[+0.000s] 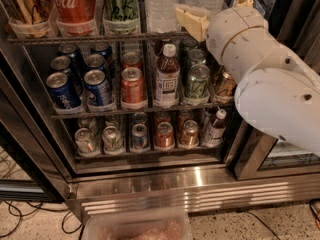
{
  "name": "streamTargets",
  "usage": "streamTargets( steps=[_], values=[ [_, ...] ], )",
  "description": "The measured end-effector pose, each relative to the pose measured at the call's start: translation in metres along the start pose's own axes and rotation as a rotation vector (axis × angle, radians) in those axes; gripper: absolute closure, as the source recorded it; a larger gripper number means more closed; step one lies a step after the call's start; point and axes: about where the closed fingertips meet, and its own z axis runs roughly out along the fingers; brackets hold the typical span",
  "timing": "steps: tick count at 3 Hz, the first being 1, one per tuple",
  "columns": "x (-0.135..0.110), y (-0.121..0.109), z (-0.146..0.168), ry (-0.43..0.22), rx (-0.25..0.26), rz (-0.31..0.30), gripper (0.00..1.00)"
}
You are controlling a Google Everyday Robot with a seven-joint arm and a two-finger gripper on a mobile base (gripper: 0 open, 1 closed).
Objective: Pick water bottle from top shelf of fridge
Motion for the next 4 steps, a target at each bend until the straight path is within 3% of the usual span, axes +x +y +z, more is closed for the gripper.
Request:
streamTargets(
  steps=[1,2,4],
  values=[
    [-0.004,0.000,0.006,0.004,0.001,0.000,0.22],
    [-0.005,0.000,0.013,0.018,0.002,-0.003,0.35],
    [-0.007,0.002,0.030,0.048,0.000,-0.008,0.28]
  ],
)
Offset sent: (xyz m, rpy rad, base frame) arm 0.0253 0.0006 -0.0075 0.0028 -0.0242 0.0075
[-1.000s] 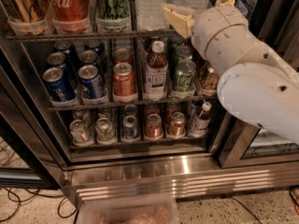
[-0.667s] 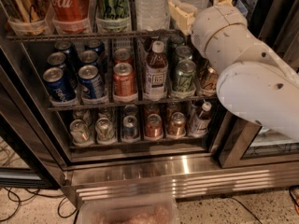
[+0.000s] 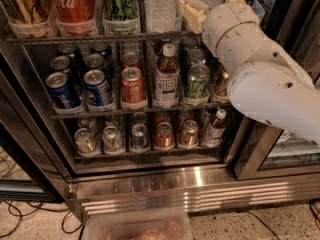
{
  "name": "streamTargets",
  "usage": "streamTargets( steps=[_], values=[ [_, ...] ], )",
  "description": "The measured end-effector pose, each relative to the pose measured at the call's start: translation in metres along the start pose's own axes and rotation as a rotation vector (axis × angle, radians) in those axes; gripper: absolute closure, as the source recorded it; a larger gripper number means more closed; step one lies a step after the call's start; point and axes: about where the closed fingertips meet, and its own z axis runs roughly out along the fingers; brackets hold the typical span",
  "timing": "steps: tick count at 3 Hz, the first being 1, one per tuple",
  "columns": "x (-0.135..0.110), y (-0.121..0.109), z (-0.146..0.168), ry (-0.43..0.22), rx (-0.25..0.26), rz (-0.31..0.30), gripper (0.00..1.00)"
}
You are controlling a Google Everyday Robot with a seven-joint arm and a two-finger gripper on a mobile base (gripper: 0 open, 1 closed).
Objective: Pick water bottle from top shelf of fridge
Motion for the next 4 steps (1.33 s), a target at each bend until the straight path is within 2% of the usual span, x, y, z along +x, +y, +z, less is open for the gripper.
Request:
streamTargets(
  steps=[1,2,4],
  values=[
    [-0.004,0.001,0.007,0.008,-0.006,0.002,0.28],
    [-0.004,0.000,0.012,0.013,-0.010,0.003,0.47],
    [0.008,0.000,0.017,0.001,-0.015,0.015,0.93]
  ],
)
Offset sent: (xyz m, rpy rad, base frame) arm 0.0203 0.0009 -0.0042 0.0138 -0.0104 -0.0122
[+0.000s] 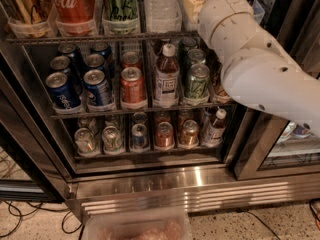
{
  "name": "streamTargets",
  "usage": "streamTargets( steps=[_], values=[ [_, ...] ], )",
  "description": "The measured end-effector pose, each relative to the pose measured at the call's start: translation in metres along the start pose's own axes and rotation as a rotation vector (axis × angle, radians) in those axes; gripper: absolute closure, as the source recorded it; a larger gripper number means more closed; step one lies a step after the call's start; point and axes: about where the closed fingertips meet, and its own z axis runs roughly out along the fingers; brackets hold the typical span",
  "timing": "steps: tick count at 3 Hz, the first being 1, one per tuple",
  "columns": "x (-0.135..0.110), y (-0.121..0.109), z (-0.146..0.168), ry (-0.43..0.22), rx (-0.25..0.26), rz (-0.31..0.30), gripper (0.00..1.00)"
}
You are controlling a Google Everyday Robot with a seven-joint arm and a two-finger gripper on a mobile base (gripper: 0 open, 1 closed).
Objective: Pick water bottle from top shelf of fridge
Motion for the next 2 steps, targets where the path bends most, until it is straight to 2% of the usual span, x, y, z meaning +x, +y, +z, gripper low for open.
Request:
streamTargets(
  steps=[1,2],
  values=[
    [0.0069,0.0017,0.0025,-0.009,-0.004,0.017,1.00],
    [0.0134,0.0039,0.0064,-0.007,-0.007,0.024,1.00]
  ],
)
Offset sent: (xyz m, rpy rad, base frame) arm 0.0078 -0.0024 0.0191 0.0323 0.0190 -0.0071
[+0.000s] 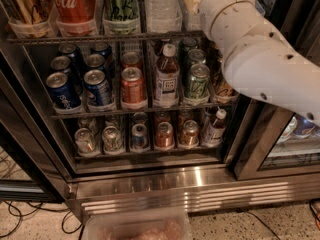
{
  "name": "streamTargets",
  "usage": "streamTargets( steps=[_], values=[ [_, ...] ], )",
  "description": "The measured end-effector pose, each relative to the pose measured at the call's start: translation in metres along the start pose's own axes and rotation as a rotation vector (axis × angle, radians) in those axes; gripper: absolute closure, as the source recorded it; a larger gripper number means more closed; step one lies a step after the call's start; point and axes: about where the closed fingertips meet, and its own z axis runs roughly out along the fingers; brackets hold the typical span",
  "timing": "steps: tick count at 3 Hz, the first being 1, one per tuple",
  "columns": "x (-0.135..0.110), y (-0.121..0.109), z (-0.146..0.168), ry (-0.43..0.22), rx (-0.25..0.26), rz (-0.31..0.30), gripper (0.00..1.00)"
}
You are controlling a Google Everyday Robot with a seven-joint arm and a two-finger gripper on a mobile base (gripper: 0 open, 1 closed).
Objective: Pick water bottle from top shelf of fridge
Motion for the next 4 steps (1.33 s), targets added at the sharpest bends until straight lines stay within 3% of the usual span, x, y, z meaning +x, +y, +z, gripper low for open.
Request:
streamTargets(
  steps=[2,4],
  values=[
    [0.026,0.013,0.007,0.025,-0.006,-0.015,1.00],
    [0.056,0.020,-0.004,0.019,0.020,-0.005,1.00]
  ],
)
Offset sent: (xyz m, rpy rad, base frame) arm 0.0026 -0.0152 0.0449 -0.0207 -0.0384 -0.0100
